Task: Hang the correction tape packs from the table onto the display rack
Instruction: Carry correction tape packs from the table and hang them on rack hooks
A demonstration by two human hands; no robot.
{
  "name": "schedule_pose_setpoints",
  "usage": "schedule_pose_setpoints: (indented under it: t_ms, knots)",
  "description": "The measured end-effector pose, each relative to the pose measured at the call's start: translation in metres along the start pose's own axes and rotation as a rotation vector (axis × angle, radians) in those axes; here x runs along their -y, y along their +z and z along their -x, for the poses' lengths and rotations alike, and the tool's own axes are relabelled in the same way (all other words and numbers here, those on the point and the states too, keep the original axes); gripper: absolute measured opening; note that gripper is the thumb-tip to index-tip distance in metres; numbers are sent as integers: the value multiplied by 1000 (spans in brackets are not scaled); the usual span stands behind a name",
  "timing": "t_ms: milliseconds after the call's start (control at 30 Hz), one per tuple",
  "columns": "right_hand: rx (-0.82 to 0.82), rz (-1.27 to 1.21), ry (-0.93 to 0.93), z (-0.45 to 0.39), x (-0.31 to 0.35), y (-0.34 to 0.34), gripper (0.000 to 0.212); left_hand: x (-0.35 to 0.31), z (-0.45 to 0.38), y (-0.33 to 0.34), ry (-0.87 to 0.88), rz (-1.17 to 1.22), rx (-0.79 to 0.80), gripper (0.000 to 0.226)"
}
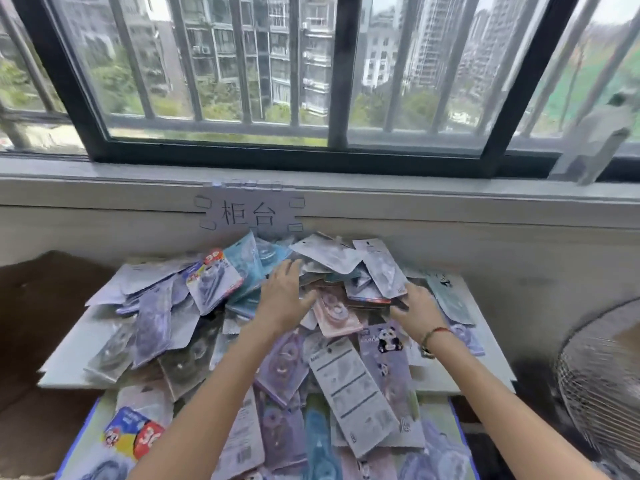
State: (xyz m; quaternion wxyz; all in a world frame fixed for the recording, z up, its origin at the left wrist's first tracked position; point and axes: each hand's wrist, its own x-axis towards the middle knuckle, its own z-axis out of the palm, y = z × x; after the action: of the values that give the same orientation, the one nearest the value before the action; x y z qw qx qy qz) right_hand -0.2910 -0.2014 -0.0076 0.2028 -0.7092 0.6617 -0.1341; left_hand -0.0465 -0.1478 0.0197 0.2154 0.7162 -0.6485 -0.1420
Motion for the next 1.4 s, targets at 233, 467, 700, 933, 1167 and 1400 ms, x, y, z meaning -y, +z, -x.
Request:
schedule_pose_setpoints:
  t_ms: [233, 467, 700, 933, 1167, 1400]
  knots:
    - [46, 7, 85, -60, -3, -1, 87, -26, -64, 22, 52, -1, 2, 65]
    - [163, -24, 113, -109, 1, 8, 107, -47, -98, 46, 114, -154, 141, 81]
    - [225, -35, 69, -120, -1, 12, 110, -41, -98, 52, 140, -273, 175, 79]
    - [203, -44, 78, -115, 0, 11, 110, -42, -92, 45, 114, -362, 119, 70]
    - [197, -46, 68, -106, 4, 12, 110, -42, -85, 55, 70, -389, 55, 57]
    - [203, -75, 62, -99, 4, 11, 106, -41, -75, 55, -14, -257, -10, 50]
